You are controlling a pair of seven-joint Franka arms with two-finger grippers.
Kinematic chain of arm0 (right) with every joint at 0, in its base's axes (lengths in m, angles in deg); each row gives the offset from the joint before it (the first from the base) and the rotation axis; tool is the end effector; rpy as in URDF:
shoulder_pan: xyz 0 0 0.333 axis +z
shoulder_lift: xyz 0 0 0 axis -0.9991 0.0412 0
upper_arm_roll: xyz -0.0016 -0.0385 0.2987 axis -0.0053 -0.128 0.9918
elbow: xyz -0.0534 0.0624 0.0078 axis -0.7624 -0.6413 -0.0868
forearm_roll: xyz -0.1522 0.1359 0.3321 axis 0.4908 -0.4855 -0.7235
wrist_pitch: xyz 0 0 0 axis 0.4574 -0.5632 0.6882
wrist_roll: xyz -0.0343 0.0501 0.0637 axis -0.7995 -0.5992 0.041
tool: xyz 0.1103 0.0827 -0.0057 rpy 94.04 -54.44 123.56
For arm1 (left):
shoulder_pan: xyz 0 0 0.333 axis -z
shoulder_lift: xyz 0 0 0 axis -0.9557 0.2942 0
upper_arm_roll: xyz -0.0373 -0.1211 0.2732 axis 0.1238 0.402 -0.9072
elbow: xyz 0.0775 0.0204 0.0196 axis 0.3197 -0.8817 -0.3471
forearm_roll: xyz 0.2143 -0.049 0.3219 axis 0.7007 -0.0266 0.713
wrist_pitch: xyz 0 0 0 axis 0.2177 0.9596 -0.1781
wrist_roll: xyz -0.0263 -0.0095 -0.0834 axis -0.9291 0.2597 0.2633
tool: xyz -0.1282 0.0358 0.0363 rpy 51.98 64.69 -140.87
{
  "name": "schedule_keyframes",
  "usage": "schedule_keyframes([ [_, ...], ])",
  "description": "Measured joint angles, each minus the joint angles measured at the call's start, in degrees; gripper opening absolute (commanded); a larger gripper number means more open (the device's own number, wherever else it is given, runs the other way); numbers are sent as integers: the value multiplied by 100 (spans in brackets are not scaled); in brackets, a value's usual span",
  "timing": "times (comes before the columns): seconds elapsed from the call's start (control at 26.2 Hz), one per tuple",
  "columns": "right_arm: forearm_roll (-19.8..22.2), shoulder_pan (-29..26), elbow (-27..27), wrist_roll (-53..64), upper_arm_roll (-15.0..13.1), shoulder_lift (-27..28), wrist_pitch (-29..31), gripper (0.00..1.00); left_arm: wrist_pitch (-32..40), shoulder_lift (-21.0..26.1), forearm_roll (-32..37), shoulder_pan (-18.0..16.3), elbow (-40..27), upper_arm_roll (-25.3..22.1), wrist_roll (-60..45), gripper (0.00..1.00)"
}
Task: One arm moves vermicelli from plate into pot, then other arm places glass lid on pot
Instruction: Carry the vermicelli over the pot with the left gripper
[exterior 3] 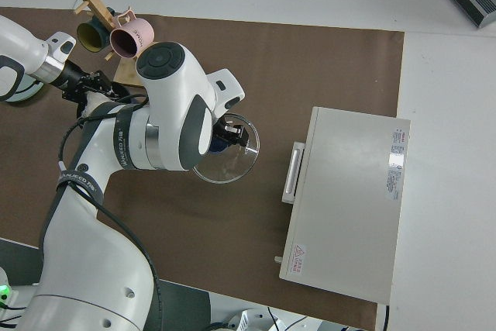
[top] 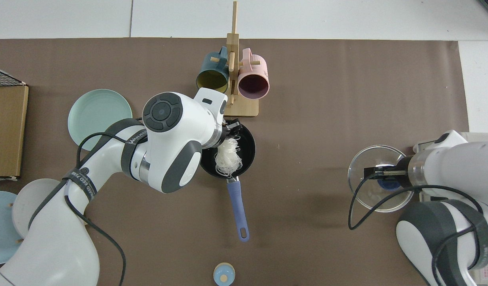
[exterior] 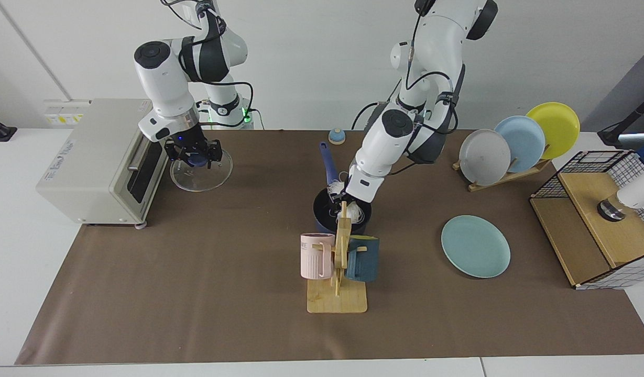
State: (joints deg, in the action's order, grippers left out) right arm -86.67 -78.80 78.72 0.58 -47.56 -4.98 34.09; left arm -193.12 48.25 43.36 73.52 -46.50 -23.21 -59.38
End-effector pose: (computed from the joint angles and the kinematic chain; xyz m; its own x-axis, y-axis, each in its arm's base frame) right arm 0.4862 0.0322 0.4208 0.9983 -0.0549 0.0211 -0.0547 -0.9984 -0.0112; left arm 0.5644 -0.3373 0.3358 0.9384 0.3381 -0.0711 0.3445 -0.9000 0.2672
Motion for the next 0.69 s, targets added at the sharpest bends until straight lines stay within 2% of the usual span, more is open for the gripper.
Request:
schedule_keyframes([
  [0.15, 0, 0, -179, 13, 1, -46, -223, 0, -255, 37, 0, 46, -159, 0, -4, 0],
  [0.42, 0, -3, -223, 13, 47, -41, -258, 0, -545, 85, 3, 51, -405, -13, -2, 1],
  [0.46, 0, -5, -223, 13, 75, -40, -258, 0, -552, 92, 3, 51, -413, -15, -2, 21],
  [0.54, -1, -7, -223, 5, 133, -39, -258, 0, -559, 98, 3, 50, -425, -19, -2, 80],
  [0.57, -1, -8, -223, -2, 158, -39, -258, 0, -561, 99, 3, 49, -428, -21, -2, 100],
  [0.69, -1, -11, -223, -21, 224, -39, -259, 0, -564, 99, 6, 46, -429, -28, -2, 100],
])
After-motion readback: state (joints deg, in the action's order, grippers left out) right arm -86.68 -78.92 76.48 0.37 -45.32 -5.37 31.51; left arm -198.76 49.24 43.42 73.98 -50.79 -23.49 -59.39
